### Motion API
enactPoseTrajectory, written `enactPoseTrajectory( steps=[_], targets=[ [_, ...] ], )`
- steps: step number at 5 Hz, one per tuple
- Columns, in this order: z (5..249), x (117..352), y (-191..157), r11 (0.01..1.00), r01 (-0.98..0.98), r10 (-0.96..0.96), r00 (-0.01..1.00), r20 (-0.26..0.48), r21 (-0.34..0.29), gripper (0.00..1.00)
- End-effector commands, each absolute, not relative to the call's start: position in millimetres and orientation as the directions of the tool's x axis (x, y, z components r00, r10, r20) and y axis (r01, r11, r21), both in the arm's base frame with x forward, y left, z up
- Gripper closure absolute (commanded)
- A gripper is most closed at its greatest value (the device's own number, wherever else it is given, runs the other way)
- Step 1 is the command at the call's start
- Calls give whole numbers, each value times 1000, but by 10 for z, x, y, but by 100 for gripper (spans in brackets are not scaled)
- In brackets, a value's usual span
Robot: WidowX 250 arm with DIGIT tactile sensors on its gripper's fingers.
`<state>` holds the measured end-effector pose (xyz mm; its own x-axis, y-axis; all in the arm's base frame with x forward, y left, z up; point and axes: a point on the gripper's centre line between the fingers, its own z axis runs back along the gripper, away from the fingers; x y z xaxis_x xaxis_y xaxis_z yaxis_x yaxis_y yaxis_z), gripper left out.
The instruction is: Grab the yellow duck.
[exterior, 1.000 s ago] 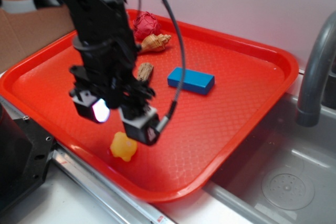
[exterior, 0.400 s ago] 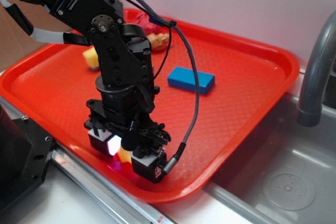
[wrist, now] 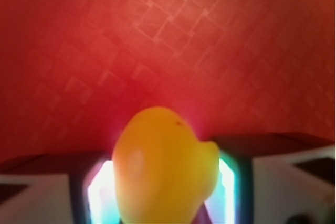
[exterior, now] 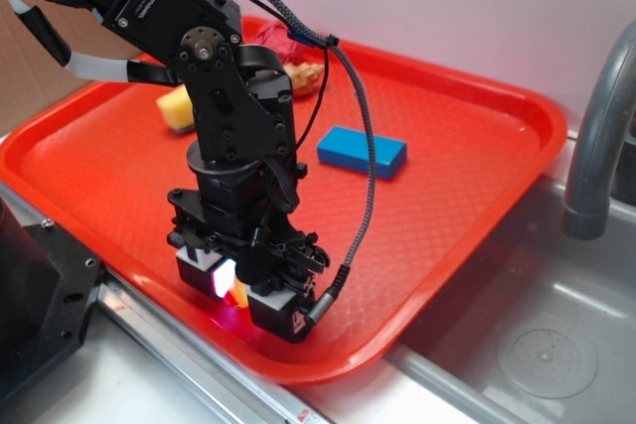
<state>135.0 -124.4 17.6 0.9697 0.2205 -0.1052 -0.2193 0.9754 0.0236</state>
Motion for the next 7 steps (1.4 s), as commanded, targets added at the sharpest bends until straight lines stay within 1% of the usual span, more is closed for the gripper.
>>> enactPoseTrajectory(
  steps=[1, 2, 3, 4, 5, 6, 7],
  targets=[
    [882, 1659, -993, 945, -328, 328, 945, 12, -18, 100],
    [1260, 1814, -790, 928, -366, 369, 928, 45, -74, 100],
    [1618, 1892, -570, 913, -391, 402, 912, 87, -116, 100],
    [1908, 1939, -339, 901, -408, 425, 898, 116, -143, 100],
    [2128, 1938, -89, 882, -438, 462, 875, 143, -171, 100],
    [2208, 1896, 60, 853, -493, 516, 847, 130, -175, 100],
    [2218, 1897, 135, 862, -470, 493, 864, 98, -189, 100]
  ],
)
